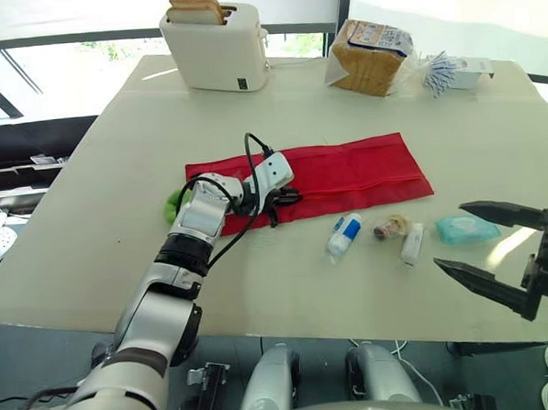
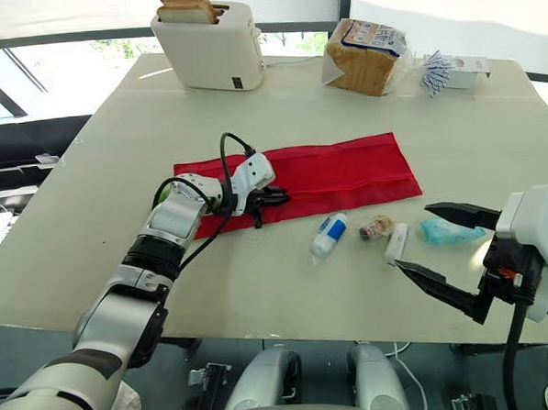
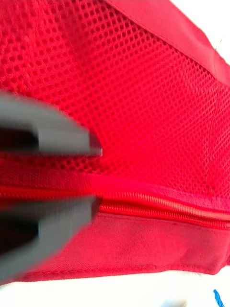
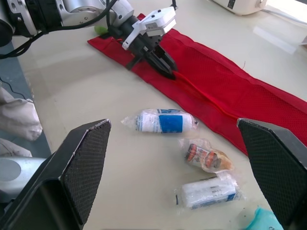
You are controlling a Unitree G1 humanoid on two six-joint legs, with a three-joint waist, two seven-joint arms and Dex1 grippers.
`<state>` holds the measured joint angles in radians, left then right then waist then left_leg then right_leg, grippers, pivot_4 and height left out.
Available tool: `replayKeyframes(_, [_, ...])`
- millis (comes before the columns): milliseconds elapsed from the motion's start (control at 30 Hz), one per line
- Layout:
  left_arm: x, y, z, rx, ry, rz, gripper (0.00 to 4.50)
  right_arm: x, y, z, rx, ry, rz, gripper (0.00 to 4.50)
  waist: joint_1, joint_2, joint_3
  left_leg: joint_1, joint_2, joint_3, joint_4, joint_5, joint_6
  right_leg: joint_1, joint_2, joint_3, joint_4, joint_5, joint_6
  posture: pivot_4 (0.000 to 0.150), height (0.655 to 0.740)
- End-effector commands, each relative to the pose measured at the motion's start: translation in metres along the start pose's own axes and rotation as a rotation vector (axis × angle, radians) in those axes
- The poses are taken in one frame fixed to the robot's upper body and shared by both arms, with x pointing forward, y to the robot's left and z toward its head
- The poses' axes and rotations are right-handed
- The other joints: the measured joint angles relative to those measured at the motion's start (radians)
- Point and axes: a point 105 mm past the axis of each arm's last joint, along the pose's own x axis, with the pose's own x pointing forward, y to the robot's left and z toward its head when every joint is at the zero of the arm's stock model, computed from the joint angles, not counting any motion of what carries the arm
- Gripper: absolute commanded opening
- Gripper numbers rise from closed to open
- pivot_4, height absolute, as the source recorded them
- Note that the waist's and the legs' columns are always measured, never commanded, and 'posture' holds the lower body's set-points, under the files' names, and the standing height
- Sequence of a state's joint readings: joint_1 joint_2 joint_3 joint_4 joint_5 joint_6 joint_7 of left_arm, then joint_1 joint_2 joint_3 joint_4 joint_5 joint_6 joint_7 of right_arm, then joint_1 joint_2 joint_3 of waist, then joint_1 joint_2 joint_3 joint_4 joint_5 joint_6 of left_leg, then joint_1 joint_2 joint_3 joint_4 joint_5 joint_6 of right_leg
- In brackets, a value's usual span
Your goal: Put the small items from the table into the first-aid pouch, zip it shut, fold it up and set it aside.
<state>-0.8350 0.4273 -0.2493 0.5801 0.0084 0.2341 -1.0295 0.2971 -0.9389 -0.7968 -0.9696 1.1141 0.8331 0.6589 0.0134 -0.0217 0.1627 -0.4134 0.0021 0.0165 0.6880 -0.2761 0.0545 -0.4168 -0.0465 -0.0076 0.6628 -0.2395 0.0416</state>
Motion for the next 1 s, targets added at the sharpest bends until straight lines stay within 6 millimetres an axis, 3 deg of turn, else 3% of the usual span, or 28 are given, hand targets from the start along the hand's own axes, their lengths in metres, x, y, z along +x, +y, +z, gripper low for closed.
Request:
replayKeyframes(33, [-0.004, 0.002, 0.015, -0.011, -0.065, -0.008, 0.27, 0.01, 0.0, -0.002, -0.045, 0.02, 0.014, 4.5, 0.0, 0.0, 0.0, 0.0, 0.0, 0.0, 0.0, 0.0, 0.0, 0.0, 0.0, 0.0, 0.0, 0.0, 0.0, 0.15, 0.74])
replayKeyframes(200, [-0.006, 0.001, 0.013, -0.031, -0.073, -0.011, 0.27, 0.044, -0.017, -0.022, -0.197, 0.165, 0.076, 4.5, -0.007, 0.0, 0.0, 0.001, 0.0, 0.002, 0.001, 0.0, 0.0, 0.0, 0.0, 0.001, 0.0, 0.0, 0.0, 0.15, 0.74])
replayKeyframes(467, [-0.008, -0.003, 0.012, -0.059, -0.092, -0.016, 0.27, 0.119, -0.043, -0.05, -0.491, 0.265, 0.33, 4.5, -0.016, 0.001, 0.001, -0.001, 0.0, 0.001, 0.0, 0.002, -0.004, -0.002, 0.001, 0.0, -0.001, 0.0, 0.0, 0.15, 0.74])
replayKeyframes(800, [-0.014, -0.007, 0.012, -0.09, -0.115, -0.005, 0.27, 0.18, -0.04, -0.059, -0.692, 0.277, 0.597, 4.5, -0.024, 0.002, 0.001, -0.001, 0.0, 0.001, 0.001, 0.003, -0.005, -0.003, 0.0, 0.0, 0.0, 0.0, 0.0, 0.15, 0.74])
replayKeyframes(833, [-0.015, -0.008, 0.012, -0.091, -0.116, -0.001, 0.0, 0.184, -0.038, -0.059, -0.702, 0.271, 0.616, 3.93, -0.024, 0.002, 0.001, -0.001, 0.0, 0.001, 0.001, 0.003, -0.005, -0.003, 0.0, 0.0, 0.0, 0.0, 0.0, 0.15, 0.74])
replayKeyframes(867, [-0.016, -0.007, 0.011, -0.095, -0.117, 0.004, 0.0, 0.187, -0.034, -0.06, -0.699, 0.266, 0.638, 3.78, -0.025, 0.002, 0.001, -0.001, 0.0, 0.001, 0.001, 0.003, -0.005, -0.003, 0.0, 0.0, 0.0, 0.0, 0.0, 0.15, 0.74])
replayKeyframes(900, [-0.016, -0.008, 0.011, -0.098, -0.118, 0.007, 0.0, 0.189, -0.033, -0.061, -0.696, 0.262, 0.653, 3.16, -0.025, 0.002, 0.001, -0.001, 0.0, 0.001, 0.001, 0.003, -0.005, -0.003, 0.0, 0.0, 0.0, 0.0, 0.0, 0.15, 0.74])
replayKeyframes(1000, [-0.017, -0.009, 0.009, -0.104, -0.119, 0.011, 0.0, 0.188, -0.032, -0.065, -0.688, 0.263, 0.667, 2.0, -0.024, 0.002, 0.001, -0.001, 0.0, 0.001, 0.001, 0.003, -0.005, -0.003, -0.001, 0.0, 0.001, 0.0, 0.0, 0.15, 0.74])
